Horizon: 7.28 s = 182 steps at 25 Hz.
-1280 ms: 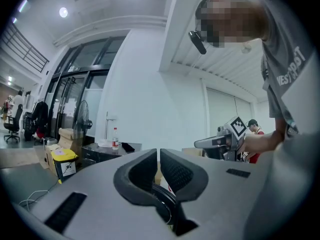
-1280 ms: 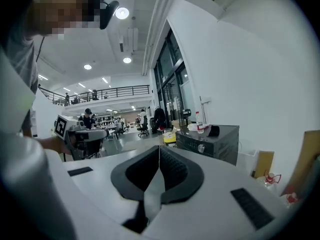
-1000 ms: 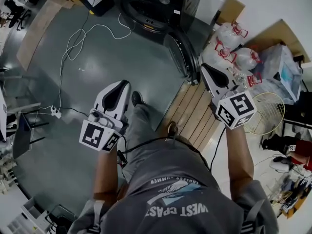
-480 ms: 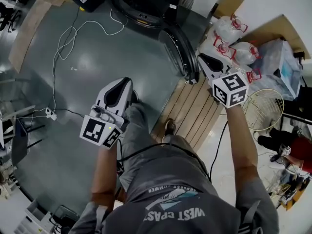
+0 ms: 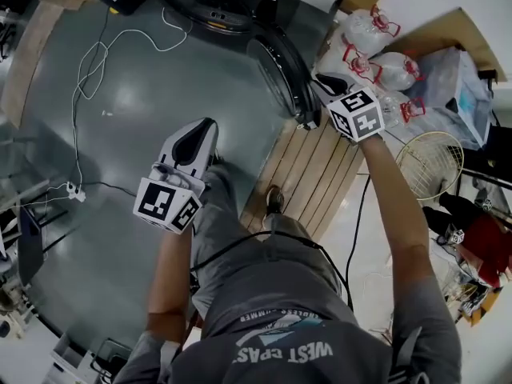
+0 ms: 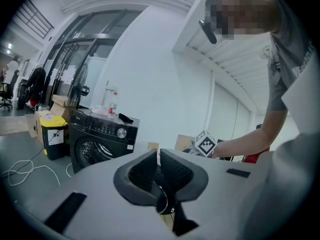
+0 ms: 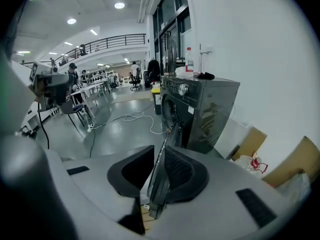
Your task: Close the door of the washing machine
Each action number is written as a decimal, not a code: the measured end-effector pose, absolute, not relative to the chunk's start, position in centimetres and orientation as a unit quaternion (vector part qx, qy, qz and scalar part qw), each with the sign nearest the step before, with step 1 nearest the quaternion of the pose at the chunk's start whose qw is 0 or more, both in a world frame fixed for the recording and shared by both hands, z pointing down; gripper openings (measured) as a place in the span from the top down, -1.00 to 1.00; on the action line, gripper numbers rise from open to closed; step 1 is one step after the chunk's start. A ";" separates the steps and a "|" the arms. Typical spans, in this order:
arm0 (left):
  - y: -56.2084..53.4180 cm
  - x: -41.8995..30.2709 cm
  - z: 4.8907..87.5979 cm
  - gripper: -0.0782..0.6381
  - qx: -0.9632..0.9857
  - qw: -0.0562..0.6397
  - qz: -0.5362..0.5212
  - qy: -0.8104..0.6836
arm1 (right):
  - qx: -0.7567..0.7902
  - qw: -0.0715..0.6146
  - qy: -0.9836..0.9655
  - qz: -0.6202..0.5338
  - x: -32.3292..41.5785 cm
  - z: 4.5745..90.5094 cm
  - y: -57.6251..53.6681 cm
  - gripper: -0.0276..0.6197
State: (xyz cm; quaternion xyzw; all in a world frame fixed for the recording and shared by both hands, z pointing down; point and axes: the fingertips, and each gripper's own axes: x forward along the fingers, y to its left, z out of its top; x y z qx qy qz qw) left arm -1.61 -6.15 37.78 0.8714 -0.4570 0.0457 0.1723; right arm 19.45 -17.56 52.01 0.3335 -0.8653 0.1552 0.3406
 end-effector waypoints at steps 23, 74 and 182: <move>-9.5 -3.8 43.6 0.69 0.866 0.200 0.046 -0.457 | 0.313 0.422 -0.833 0.174 20.0 60.1 -19.8 0.57; -9.5 -23.5 48.1 0.69 0.769 0.231 0.017 -0.596 | 0.147 0.419 -0.896 -0.005 -10.9 59.3 -26.3 0.62; 15.9 -14.5 18.2 0.69 0.812 -0.051 0.049 -0.579 | 0.234 0.069 -0.970 0.011 4.8 16.4 10.4 0.83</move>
